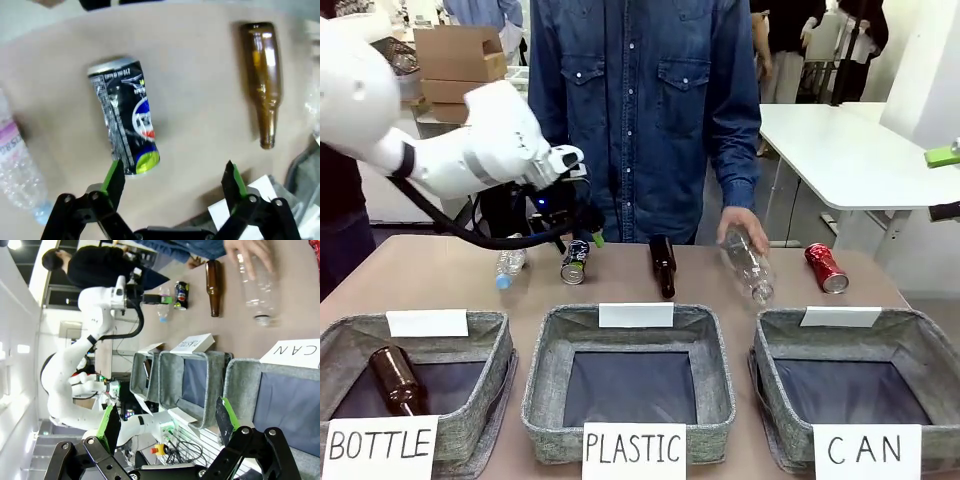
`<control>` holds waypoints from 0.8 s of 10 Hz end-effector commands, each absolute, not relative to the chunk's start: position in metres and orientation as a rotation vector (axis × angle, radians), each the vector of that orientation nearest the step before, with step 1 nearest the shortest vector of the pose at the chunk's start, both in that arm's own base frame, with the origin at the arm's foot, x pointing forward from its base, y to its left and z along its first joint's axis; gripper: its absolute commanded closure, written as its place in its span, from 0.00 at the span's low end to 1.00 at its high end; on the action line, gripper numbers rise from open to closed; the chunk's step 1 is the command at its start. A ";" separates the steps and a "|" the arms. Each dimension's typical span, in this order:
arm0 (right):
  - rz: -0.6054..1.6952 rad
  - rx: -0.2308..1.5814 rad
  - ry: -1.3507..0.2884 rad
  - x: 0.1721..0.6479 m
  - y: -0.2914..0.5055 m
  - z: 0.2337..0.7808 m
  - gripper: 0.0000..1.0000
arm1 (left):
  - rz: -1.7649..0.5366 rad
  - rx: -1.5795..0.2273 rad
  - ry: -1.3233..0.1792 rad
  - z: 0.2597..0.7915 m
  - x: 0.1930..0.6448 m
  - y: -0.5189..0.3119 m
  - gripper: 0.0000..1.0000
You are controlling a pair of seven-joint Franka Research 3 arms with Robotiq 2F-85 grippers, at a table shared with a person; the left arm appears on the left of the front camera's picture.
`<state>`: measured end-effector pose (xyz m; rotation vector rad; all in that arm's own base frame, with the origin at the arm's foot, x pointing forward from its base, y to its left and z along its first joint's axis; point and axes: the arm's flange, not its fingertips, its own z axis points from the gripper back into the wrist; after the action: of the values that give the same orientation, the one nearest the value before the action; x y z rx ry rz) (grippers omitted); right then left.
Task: Sort the can waste into the basket.
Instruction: Pick up the can waste from the table and place it in the right Fabric basket.
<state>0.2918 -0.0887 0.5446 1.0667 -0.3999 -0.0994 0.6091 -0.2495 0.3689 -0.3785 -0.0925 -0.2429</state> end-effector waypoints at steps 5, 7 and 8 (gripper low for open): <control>-0.075 1.079 -0.420 0.293 -0.090 0.546 0.00 | -0.065 -0.187 -0.099 0.336 0.656 -0.261 0.00; -0.075 1.079 -0.420 0.293 -0.090 0.546 0.00 | -0.055 -0.174 -0.089 0.312 0.664 -0.263 0.00; -0.075 1.079 -0.420 0.293 -0.090 0.546 0.00 | -0.052 -0.180 -0.100 0.308 0.666 -0.263 0.00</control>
<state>0.2916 -0.0888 0.5446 1.0668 -0.4000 -0.0990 0.6592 -0.2591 0.3088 -0.2030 -0.0791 -0.0733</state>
